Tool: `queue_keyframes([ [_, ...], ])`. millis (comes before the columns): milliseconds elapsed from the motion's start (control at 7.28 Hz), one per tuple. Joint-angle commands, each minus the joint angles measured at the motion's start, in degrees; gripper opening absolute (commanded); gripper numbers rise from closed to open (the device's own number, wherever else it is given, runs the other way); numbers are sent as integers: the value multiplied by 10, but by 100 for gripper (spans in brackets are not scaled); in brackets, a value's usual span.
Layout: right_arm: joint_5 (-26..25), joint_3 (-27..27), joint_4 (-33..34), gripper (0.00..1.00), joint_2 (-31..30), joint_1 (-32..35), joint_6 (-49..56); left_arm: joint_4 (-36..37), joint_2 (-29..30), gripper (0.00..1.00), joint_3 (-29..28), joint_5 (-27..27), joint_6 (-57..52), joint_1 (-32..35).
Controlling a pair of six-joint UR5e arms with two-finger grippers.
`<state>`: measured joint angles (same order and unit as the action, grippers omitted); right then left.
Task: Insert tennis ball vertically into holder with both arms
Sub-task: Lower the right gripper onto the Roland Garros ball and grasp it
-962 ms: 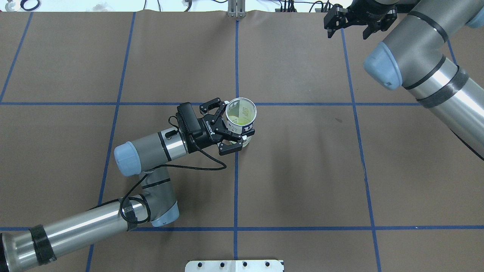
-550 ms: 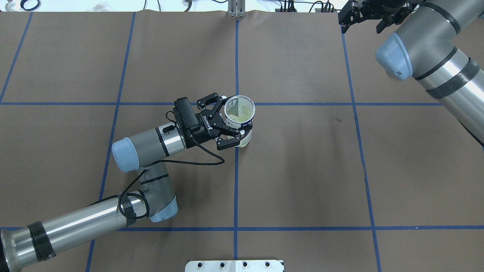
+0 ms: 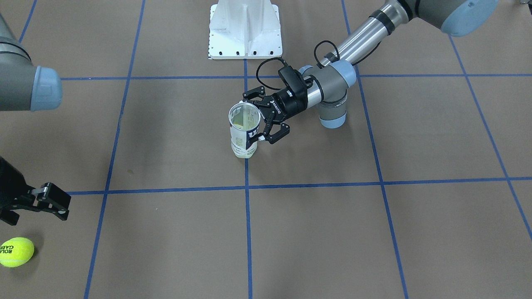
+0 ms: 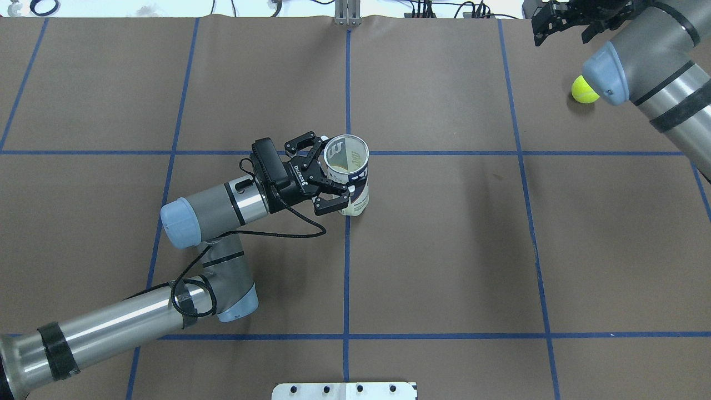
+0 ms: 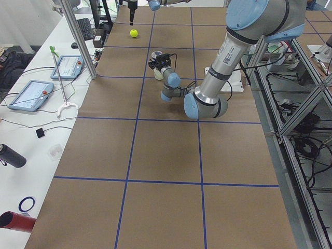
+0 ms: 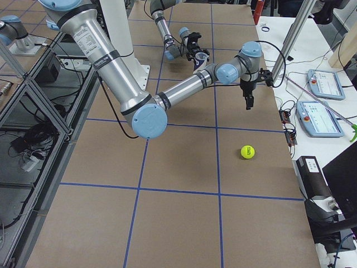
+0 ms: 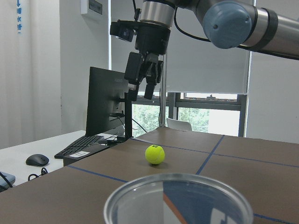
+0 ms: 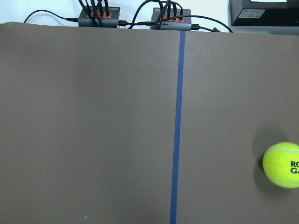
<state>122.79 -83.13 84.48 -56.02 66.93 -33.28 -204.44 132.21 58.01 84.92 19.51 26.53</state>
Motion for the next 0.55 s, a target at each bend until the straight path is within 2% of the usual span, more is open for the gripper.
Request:
queue_keyframes([
  [0, 10, 11, -19, 99, -37, 23, 59, 0, -1, 99, 0, 0, 0, 0],
  [137, 10, 28, -26, 99, -42, 23, 66, -1, -1, 99, 1, 0, 0, 0],
  [412, 11, 117, -145, 99, -45, 23, 69, -1, -2, 99, 1, 1, 0, -2],
])
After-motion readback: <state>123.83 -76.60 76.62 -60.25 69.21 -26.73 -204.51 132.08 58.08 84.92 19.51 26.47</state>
